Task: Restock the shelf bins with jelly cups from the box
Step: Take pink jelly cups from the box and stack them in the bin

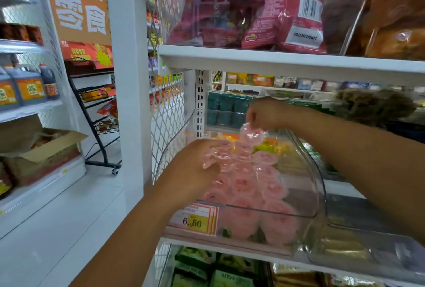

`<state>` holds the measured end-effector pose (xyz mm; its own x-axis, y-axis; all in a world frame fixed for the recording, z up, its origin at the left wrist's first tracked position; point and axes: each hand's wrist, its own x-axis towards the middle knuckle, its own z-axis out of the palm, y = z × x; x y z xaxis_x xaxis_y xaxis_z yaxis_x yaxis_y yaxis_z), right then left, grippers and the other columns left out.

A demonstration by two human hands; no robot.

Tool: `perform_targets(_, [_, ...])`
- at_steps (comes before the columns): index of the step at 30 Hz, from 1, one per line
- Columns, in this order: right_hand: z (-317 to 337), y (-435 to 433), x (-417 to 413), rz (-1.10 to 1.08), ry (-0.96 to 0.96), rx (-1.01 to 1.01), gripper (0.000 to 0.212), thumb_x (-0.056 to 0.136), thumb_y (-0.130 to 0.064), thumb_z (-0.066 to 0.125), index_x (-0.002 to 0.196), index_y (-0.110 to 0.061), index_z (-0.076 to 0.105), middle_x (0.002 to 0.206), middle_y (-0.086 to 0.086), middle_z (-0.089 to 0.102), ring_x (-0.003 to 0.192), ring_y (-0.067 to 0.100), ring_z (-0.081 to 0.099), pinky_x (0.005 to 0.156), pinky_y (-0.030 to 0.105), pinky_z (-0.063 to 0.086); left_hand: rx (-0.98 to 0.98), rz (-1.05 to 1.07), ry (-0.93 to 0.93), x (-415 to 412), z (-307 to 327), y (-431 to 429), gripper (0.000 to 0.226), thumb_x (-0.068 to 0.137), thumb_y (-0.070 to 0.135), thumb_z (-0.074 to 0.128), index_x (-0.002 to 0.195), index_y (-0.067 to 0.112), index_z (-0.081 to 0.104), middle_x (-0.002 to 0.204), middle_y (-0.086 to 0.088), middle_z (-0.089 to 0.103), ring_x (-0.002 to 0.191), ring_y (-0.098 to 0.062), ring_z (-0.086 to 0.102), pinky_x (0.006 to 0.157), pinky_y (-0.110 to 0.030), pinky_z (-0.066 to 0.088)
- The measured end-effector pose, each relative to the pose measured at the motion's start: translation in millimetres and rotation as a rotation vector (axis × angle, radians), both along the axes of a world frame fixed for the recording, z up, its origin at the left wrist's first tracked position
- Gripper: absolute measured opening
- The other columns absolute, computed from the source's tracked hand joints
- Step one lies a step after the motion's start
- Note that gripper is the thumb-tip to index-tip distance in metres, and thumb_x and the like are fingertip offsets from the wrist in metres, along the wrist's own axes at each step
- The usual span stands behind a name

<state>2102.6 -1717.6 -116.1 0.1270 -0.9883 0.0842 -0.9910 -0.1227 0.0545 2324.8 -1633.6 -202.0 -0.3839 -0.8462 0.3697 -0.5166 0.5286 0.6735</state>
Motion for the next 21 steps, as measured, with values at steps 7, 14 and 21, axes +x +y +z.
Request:
perform_targets(7, [-27, -20, -21, -0.109, 0.273, 0.022, 0.021, 0.093, -0.014, 0.059, 0.106, 0.000, 0.067, 0.098, 0.011, 0.064, 0.085, 0.020, 0.055, 0.078, 0.028, 0.044, 0.004, 0.020, -0.094, -1, -3, -2, 0.040, 0.095, 0.031, 0.057, 0.132, 0.043, 0.050, 0.142, 0.018, 0.046, 0.108, 0.005, 0.042, 0.089, -0.017, 0.033])
perform_targets(14, [-23, -4, -10, -0.041, 0.411, 0.169, 0.044, 0.091, -0.025, 0.064, 0.134, -0.015, 0.056, 0.136, 0.003, 0.054, 0.123, 0.021, 0.051, 0.097, 0.029, 0.040, 0.024, 0.010, -0.091, -1, -3, -2, 0.040, 0.095, 0.030, 0.057, 0.132, 0.043, 0.050, 0.142, 0.017, 0.047, 0.106, 0.002, 0.047, 0.089, -0.020, 0.037])
perform_targets(21, [-24, 5, -7, -0.050, 0.374, 0.176, 0.047, 0.091, -0.025, 0.064, 0.136, -0.016, 0.054, 0.140, 0.004, 0.052, 0.127, 0.023, 0.048, 0.101, 0.031, 0.038, 0.004, 0.025, -0.077, -2, -5, -5, 0.038, 0.095, 0.027, 0.056, 0.130, 0.041, 0.053, 0.139, 0.015, 0.051, 0.062, 0.004, 0.050, 0.066, -0.018, 0.041])
